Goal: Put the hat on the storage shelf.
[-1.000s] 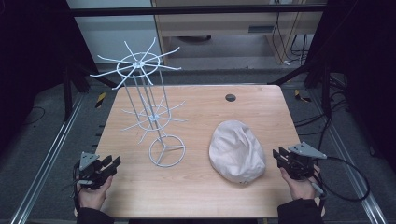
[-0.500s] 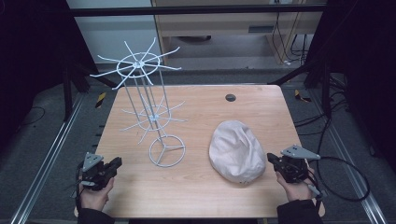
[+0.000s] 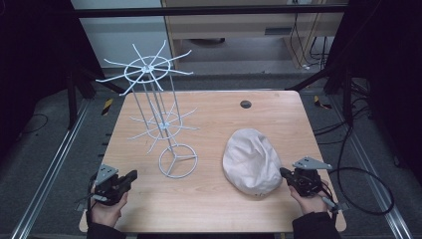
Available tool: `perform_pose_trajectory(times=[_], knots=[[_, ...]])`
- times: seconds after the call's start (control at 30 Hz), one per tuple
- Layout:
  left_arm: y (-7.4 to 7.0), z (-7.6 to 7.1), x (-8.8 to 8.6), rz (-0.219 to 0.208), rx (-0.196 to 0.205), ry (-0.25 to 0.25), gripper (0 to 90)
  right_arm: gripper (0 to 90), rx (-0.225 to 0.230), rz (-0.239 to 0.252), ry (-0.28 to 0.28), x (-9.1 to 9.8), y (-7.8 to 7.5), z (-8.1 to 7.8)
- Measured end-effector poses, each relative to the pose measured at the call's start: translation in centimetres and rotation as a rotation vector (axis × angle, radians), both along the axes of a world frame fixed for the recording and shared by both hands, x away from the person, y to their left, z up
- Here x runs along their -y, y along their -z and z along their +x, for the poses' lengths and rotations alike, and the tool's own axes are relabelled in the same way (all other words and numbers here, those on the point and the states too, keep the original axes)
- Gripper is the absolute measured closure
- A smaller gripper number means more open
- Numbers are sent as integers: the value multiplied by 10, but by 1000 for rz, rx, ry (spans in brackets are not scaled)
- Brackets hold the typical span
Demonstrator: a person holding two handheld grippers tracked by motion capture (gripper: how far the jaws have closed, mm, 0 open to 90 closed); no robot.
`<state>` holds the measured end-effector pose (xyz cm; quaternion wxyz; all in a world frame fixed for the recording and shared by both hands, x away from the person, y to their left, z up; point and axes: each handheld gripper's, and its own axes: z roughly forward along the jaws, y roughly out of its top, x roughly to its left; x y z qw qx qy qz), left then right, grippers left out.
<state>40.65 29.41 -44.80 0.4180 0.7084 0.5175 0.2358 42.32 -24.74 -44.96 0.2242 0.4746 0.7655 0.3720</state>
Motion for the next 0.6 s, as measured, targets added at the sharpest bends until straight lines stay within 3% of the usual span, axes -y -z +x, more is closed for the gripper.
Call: perform_pose_trajectory(times=[0.6], knots=[[1, -2, 48, 5, -16, 120, 895, 894, -27, 35, -82, -18, 3, -15]])
